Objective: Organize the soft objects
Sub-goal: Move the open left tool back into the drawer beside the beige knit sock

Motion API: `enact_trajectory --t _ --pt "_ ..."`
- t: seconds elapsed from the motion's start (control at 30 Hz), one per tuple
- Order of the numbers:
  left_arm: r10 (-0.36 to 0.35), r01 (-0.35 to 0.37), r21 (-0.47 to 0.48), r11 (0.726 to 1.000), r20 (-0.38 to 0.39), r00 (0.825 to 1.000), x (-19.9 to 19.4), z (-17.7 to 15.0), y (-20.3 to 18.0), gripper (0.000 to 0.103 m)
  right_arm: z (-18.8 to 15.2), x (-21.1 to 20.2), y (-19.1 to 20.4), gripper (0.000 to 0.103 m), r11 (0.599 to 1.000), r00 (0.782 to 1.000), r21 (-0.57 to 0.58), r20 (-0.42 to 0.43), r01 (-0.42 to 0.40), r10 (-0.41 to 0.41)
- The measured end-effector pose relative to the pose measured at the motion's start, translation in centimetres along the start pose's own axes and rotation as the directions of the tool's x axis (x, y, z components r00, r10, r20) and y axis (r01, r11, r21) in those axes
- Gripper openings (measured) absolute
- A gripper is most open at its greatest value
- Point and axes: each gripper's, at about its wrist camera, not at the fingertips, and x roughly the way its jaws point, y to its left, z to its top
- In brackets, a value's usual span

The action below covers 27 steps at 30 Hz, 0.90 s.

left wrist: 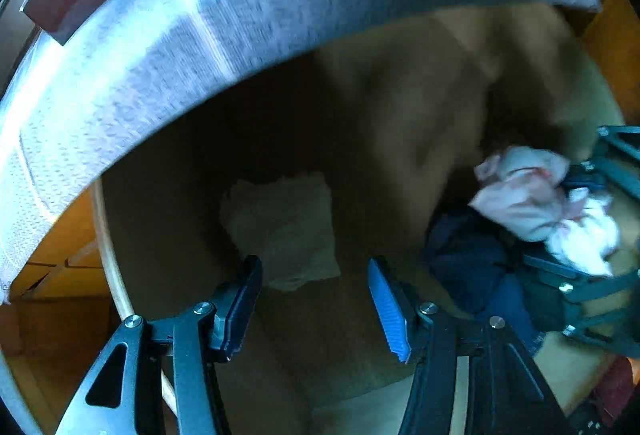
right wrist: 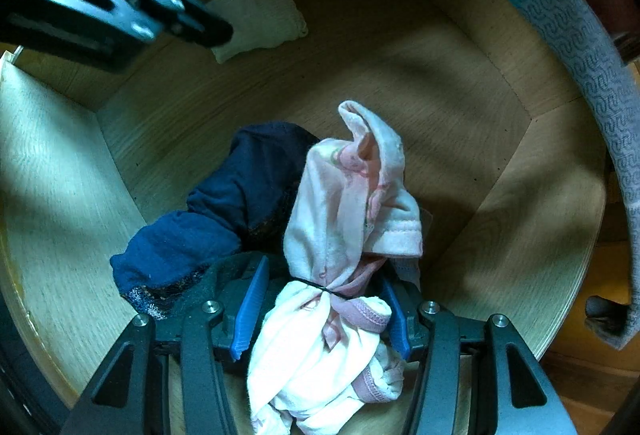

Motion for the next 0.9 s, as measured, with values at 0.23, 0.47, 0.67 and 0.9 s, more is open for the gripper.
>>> enact_trajectory --t 0.23,0.47,0.67,0.9 --pt "0.019 -0.021 -0.017 1.0 -0.077 0.997 2.9 0.6 -0.8 0.063 0.0 -0.1 0.0 0.055 1.0 1.0 -0.002 0.002 0.0 0.0" --pt "-0.233 0.237 -0.124 0.964 0.045 0.971 0.3 -0.1 0.0 0.07 -0.2 -0.1 -0.2 0.054 1.0 1.0 -0.005 0.005 -0.002 0.002" --pt "-0.091 0.091 -0.146 0.985 0.005 0.996 1.0 0.3 -0.6 0.067 0.2 -0.3 -0.6 0.052 1.0 1.0 -0.003 -0.023 -0.013 0.013" --pt "-0.115 0.111 -0.186 0.976 -0.011 0.993 1.6 1.9 -1.1 0.077 1.0 -0.3 -2.0 0.045 0.999 0.997 -0.001 -0.066 -0.051 0.051"
